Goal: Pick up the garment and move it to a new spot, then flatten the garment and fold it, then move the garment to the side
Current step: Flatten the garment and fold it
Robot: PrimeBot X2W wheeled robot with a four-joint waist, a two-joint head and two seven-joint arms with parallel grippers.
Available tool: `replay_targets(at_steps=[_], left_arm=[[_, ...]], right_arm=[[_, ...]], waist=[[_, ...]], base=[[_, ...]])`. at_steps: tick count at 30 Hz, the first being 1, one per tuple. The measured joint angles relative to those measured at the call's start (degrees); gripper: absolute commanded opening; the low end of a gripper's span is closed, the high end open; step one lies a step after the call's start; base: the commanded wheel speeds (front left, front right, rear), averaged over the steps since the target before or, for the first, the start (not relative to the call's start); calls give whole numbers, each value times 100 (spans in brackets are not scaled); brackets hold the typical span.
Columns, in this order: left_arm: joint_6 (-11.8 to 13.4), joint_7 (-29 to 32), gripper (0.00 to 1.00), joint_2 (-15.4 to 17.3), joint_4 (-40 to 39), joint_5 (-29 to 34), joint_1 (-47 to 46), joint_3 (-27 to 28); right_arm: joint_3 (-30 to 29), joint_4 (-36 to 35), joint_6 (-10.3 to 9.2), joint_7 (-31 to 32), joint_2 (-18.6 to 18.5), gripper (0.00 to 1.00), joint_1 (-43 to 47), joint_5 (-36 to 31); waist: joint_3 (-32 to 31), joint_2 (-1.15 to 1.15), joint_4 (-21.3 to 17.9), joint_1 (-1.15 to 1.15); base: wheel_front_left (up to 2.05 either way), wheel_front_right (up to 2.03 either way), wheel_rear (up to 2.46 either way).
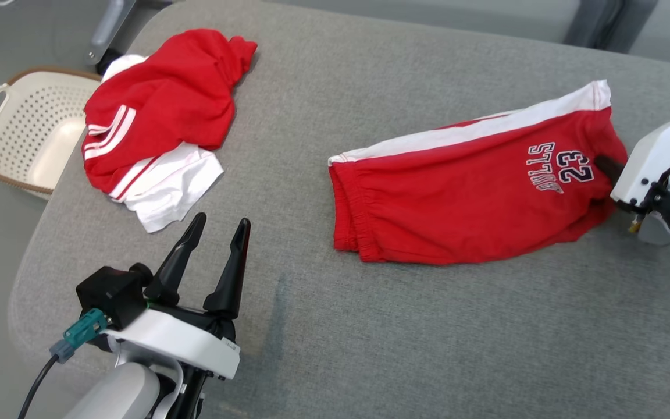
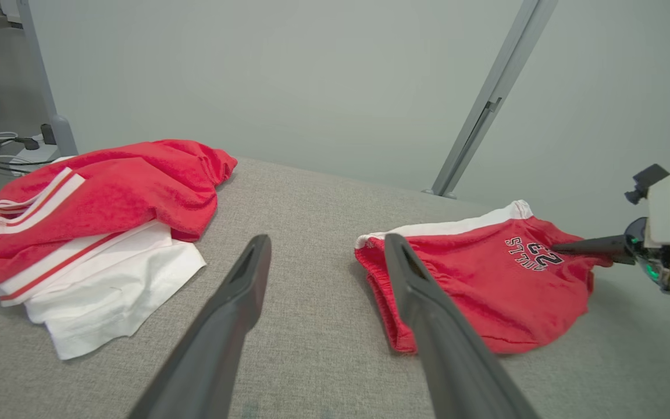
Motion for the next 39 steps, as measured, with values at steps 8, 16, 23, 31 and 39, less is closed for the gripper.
replay_targets(at_steps=[8, 16, 23, 31, 39], left_arm=[[-23, 2, 100, 18, 75, 76, 212, -37], [-38, 18, 100, 21, 34, 109, 347, -160], [64, 15, 100, 12, 1, 213, 487, -130], [91, 1, 100, -118, 63, 296, 632, 109], [-32, 0, 100, -277, 210, 356, 797, 221]], right_arm=[[-237, -522, 0, -447, -130, 0, 706, 279], [-341, -898, 0, -971, -405, 0, 1457, 360], [-389, -1062, 0, -1371, -615, 0, 1848, 360], [-372, -1379, 0, -1705, -762, 0, 1902, 212], [1, -1707, 0, -1809, -661, 0, 1557, -339]], waist=[[-413, 0, -419, 0], [-808, 0, -886, 0], [-1015, 0, -1244, 0], [-1249, 0, -1351, 0], [-1345, 0, -1194, 0]], base=[[0, 0, 0], [0, 0, 0], [0, 0, 0], [0, 0, 0], [0, 0, 0]])
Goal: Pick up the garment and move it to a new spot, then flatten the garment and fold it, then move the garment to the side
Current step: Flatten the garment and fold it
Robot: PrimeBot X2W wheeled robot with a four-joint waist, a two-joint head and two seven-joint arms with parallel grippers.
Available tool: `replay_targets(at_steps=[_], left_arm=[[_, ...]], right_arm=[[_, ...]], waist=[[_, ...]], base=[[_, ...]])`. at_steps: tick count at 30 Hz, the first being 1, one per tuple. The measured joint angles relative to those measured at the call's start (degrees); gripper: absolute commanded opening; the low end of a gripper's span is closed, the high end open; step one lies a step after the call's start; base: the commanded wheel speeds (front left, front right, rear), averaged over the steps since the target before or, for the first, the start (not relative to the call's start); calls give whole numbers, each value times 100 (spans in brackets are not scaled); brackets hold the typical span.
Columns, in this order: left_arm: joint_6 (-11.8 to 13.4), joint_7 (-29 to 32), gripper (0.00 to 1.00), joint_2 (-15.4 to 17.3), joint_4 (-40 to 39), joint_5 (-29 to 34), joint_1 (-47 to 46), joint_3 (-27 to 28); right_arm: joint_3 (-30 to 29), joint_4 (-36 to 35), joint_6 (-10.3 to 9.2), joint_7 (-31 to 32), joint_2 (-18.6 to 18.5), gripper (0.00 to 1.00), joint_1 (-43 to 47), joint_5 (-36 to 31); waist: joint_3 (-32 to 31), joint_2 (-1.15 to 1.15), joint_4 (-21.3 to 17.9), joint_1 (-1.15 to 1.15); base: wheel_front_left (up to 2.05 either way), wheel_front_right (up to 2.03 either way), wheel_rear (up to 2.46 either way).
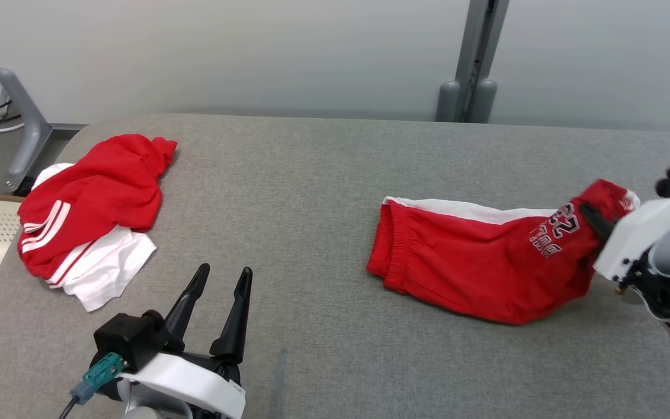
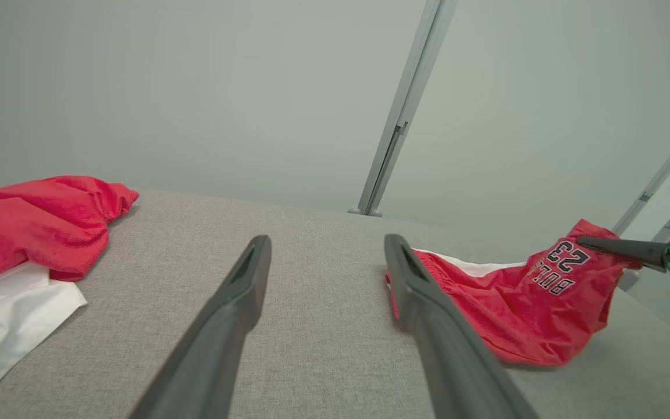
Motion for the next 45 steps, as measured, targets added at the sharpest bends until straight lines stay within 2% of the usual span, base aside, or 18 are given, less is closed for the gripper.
replay_targets(at_steps=[8, 15, 26, 27, 28, 29, 30, 31, 36, 40, 45], left_arm=[[-121, 0, 100, -189, 220, 70, 15, 24], [-196, 0, 100, -247, 354, 93, 15, 71], [-257, 0, 100, -321, 469, 140, -5, 92], [-260, 0, 100, -328, 476, 141, -6, 100], [-261, 0, 100, -334, 486, 143, -8, 105], [-265, 0, 100, -341, 494, 148, -10, 110], [-270, 0, 100, -349, 504, 148, -15, 112], [-274, 0, 100, -361, 513, 149, -19, 115], [-286, 0, 100, -375, 567, 158, -22, 148], [-294, 0, 100, -377, 589, 158, -9, 171], [-285, 0, 100, -365, 587, 159, 27, 211]], right_arm=[[482, -87, 0, 358, 561, 0, -456, -397], [637, 156, 0, 665, 1090, 0, -478, -310], [699, 648, 0, 766, 1499, 0, -484, -200], [708, 671, 0, 791, 1526, 2, -500, -200], [717, 692, 0, 792, 1560, 11, -512, -200], [725, 708, 0, 792, 1594, 30, -517, -201], [734, 721, 0, 791, 1622, 73, -521, -200], [738, 725, 0, 788, 1640, 100, -522, -200], [731, 693, 0, 650, 1699, 100, -559, -152], [660, 310, 0, 454, 1667, 100, -556, -40], [567, -274, 0, 5, 1292, 100, -509, 14]], waist=[[0, 0, 330, 0], [14, 0, 670, 0], [141, 0, 886, 0], [150, 0, 882, 0], [157, 0, 874, 0], [164, 0, 865, 0], [170, 0, 855, 0], [173, 0, 844, 0], [139, 0, 756, 0], [74, 0, 648, 0], [-6, 0, 487, 0]], base=[[0, 0, 0], [0, 0, 0], [0, 0, 0], [0, 0, 0], [0, 0, 0], [0, 0, 0], [0, 0, 0], [0, 0, 0], [0, 0, 0], [0, 0, 0], [0, 0, 0]])
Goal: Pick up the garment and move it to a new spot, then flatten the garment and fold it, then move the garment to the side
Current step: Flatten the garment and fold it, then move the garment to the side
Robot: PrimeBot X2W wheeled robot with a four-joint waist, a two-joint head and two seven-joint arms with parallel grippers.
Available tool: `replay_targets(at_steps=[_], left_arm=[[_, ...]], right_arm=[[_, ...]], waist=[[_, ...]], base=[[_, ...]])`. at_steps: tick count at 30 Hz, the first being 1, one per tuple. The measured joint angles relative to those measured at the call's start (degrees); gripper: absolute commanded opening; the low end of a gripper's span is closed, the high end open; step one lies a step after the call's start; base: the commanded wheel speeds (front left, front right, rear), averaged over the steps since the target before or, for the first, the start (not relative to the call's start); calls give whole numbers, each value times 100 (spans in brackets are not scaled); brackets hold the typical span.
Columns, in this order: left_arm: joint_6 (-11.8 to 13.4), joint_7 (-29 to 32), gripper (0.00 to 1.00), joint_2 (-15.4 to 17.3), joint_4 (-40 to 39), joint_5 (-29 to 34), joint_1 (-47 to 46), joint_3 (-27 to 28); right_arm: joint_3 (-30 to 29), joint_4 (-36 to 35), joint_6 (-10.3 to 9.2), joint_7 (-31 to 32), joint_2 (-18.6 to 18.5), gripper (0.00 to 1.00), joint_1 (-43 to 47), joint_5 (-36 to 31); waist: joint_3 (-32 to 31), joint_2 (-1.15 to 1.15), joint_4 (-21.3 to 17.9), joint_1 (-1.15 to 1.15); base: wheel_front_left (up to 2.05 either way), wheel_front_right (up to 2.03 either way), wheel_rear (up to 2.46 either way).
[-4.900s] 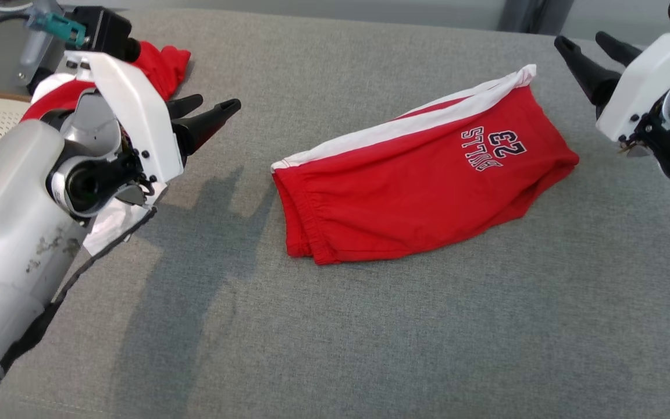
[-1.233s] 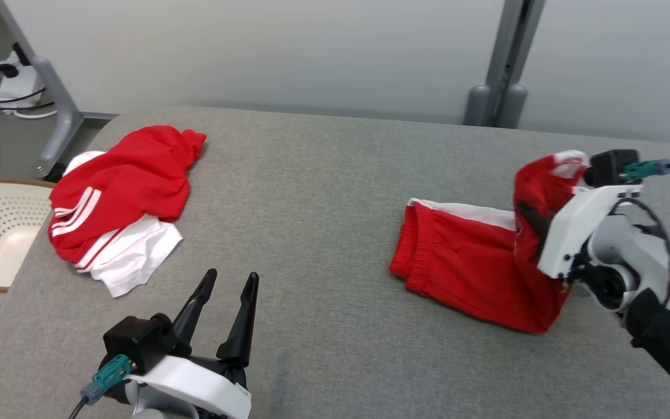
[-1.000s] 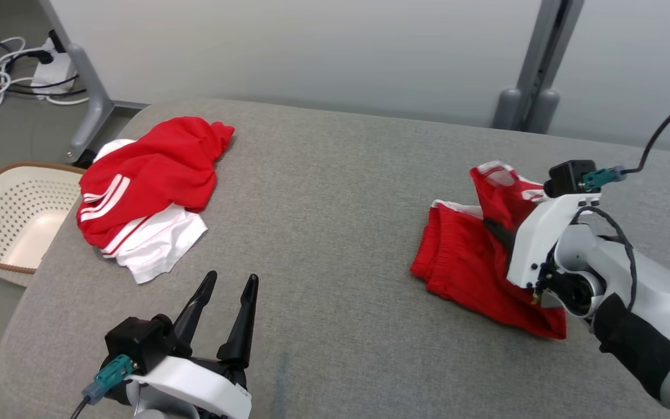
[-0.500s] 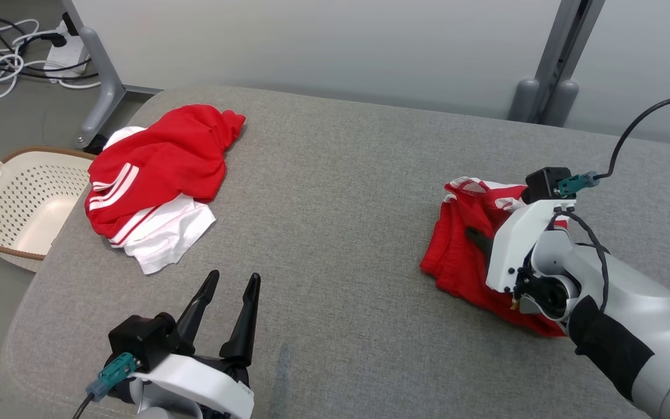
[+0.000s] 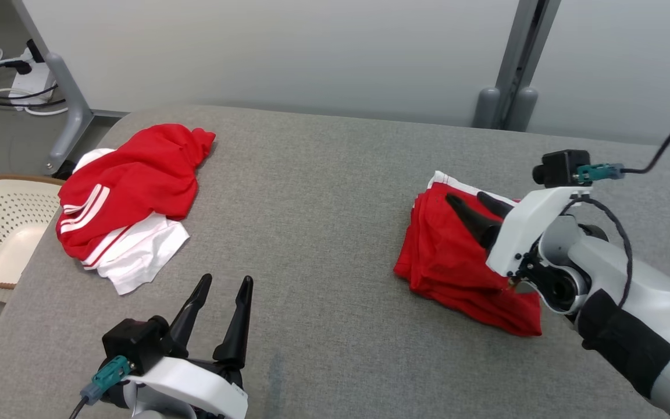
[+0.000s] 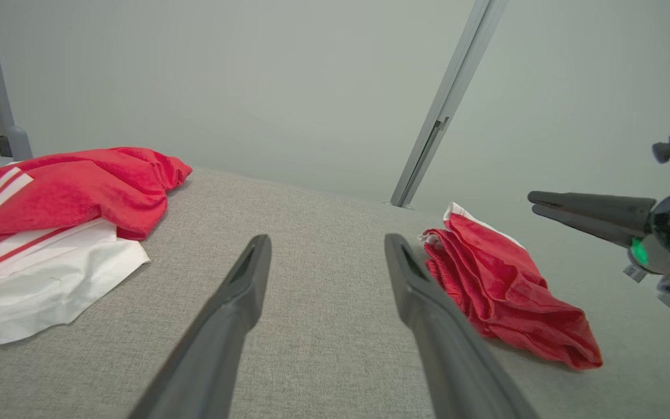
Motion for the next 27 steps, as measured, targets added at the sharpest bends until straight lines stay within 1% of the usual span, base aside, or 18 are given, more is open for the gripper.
replay_targets(at_steps=[7, 10, 13, 16, 21, 24, 27], left_arm=[[22, 0, 100, 16, -78, 31, 144, 126], [25, 0, 100, 23, -125, 46, 253, 227], [25, 0, 100, 20, -188, 96, 318, 316], [23, -1, 100, 7, -246, 166, 331, 371], [0, -1, 100, -41, -307, 260, 380, 463], [-27, 0, 100, -53, -304, 301, 409, 472], [-35, -1, 100, -52, -294, 330, 409, 478]], right_arm=[[-68, -411, 0, -907, -635, 100, 285, -167], [-127, -445, 0, -1184, -793, 100, 426, -305], [-283, -471, 0, -1303, -887, 100, 594, -438], [-558, -479, 0, -1337, -906, 100, 790, -615], [-1655, -457, 0, -1351, -878, 100, 1240, -1162], [-1954, -461, 0, -1350, -747, 100, 1603, -1468], [-2152, -463, 0, -1351, -680, 100, 1701, -1681]], waist=[[-110, 0, -263, 0], [-153, 0, -391, 0], [-186, 0, -506, 0], [-192, 0, -596, 0], [-155, 0, -640, 0], [-138, 0, -641, 0], [-131, 0, -631, 0]], base=[[0, 0, 0], [0, 0, 0], [0, 0, 0], [0, 0, 0], [0, 0, 0], [0, 0, 0], [0, 0, 0]])
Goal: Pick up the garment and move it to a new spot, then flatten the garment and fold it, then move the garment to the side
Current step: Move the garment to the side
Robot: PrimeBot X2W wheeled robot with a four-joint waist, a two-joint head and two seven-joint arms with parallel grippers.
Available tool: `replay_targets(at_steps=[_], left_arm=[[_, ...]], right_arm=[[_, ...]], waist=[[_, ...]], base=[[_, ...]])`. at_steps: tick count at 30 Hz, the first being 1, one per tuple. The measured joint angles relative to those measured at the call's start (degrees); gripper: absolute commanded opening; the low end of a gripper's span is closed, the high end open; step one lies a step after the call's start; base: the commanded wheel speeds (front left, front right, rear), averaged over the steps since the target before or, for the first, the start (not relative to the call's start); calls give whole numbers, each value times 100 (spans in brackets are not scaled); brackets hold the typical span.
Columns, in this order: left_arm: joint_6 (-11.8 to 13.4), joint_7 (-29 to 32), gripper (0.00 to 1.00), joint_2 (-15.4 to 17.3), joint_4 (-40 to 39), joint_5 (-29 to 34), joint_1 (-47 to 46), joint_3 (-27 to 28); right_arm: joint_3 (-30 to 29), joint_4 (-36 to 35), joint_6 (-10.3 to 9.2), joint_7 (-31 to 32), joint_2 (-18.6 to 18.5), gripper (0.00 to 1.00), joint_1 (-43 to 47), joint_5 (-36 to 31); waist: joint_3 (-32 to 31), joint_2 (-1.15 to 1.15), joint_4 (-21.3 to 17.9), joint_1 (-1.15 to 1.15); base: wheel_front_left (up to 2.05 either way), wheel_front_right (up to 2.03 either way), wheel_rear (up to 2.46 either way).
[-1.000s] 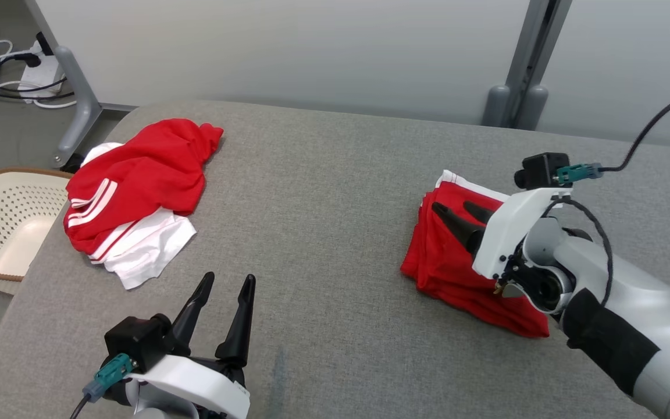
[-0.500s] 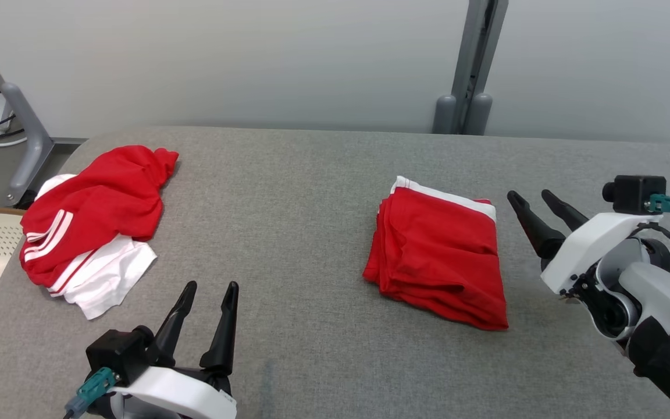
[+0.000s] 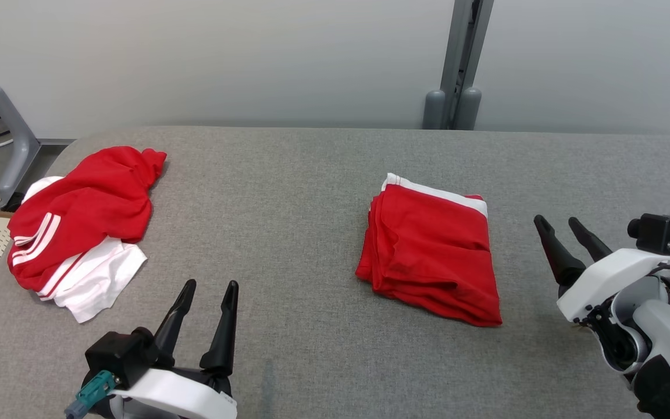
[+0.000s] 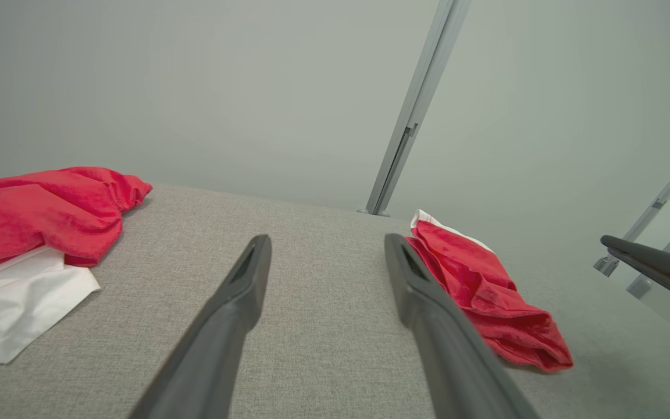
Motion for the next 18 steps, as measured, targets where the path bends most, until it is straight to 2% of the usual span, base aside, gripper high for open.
replay_targets(at_steps=[3, 7, 11, 12, 15, 16, 18], left_arm=[[-18, 0, 100, -4, 22, 10, -2, -21], [-38, 2, 100, -21, 63, 12, -9, -55], [-51, 12, 100, -40, 101, 11, -62, -94], [-51, 12, 100, -40, 101, 11, -62, -94], [-77, 20, 100, -55, 129, 11, -112, -114], [-92, 29, 100, -73, 164, 11, -122, -132], [-99, 30, 100, -94, 200, 10, -148, -147]], right_arm=[[-8, 114, 0, 7, 100, 100, 38, -115], [43, 379, 0, 479, 236, 100, -19, -108], [42, 778, 0, 1274, 430, 100, -346, 85], [42, 778, 0, 1274, 430, 100, -346, 85], [63, 1073, 0, 1964, 576, 100, -657, 193], [81, 1330, 0, 2396, 625, 100, -884, 229], [79, 1628, 0, 2699, 662, 100, -1035, 240]], waist=[[4, 0, 34, 0], [34, 0, 102, 0], [102, 0, 197, 0], [102, 0, 197, 0], [164, 0, 288, 0], [204, 0, 364, 0], [240, 0, 450, 0]], base=[[0, 0, 0], [0, 0, 0], [0, 0, 0], [0, 0, 0], [0, 0, 0], [0, 0, 0], [0, 0, 0]])
